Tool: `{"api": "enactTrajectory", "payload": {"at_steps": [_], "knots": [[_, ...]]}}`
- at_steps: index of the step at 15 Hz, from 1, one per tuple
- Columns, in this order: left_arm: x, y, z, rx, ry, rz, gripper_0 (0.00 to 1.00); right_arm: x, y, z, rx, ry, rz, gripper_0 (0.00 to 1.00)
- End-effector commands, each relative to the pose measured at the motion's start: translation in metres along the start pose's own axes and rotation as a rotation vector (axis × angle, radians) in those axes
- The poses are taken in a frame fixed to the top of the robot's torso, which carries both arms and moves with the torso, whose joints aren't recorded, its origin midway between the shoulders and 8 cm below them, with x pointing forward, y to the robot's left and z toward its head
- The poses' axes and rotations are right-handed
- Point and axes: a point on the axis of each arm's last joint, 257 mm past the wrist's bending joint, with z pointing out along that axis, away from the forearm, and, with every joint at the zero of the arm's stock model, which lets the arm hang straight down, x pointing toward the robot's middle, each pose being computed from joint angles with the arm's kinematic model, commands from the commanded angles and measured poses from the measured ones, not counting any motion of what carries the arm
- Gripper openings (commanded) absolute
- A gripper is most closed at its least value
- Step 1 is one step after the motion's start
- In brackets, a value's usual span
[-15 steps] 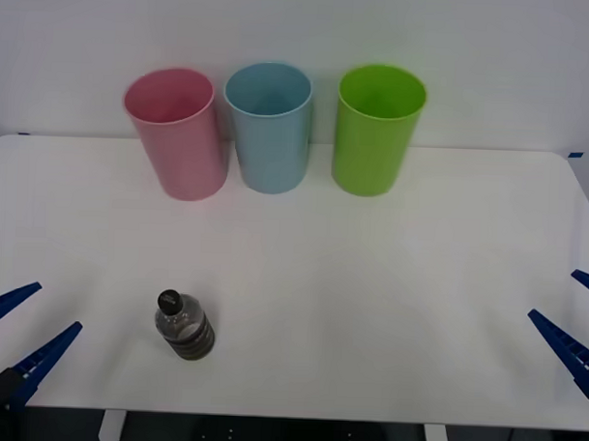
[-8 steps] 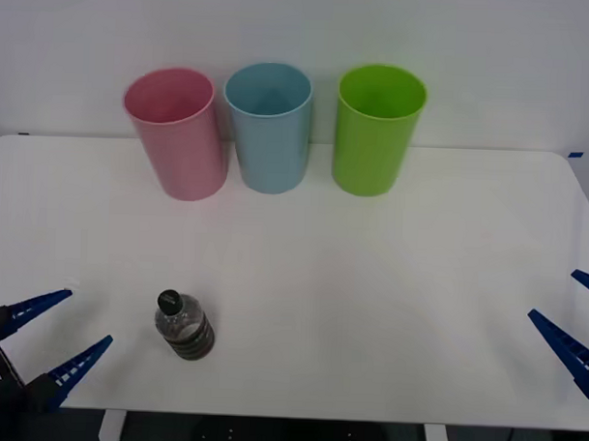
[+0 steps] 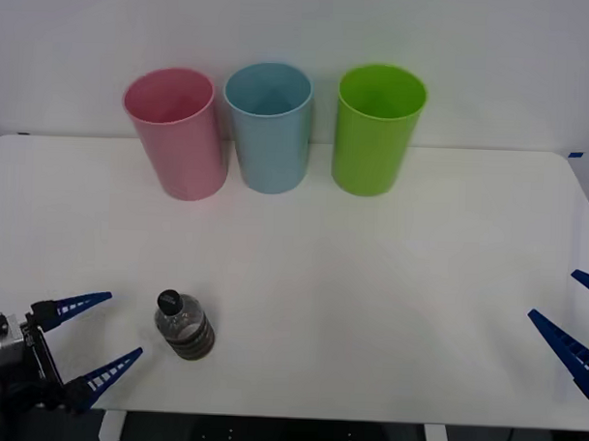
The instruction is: Grasp the object on the table and drop it into the matching bin: aluminum can to the light blue bin, PET bottle to the pink bin.
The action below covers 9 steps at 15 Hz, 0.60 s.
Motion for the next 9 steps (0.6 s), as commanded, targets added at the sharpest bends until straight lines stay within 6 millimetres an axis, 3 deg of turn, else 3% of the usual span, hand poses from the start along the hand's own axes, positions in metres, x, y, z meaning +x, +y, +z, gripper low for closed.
{"api": "enactTrajectory", "payload": {"at_steps": [1, 9], "knots": [[0.009, 0.0, 0.011, 0.037, 0.0, 0.041, 1.0, 0.0, 0.0, 0.0, 0.0, 0.0, 0.0, 1.0], [0.012, -0.013, 0.038, 0.111, -0.017, 0.049, 1.0, 0.0, 0.0, 0.0, 0.0, 0.0, 0.0, 1.0]]}}
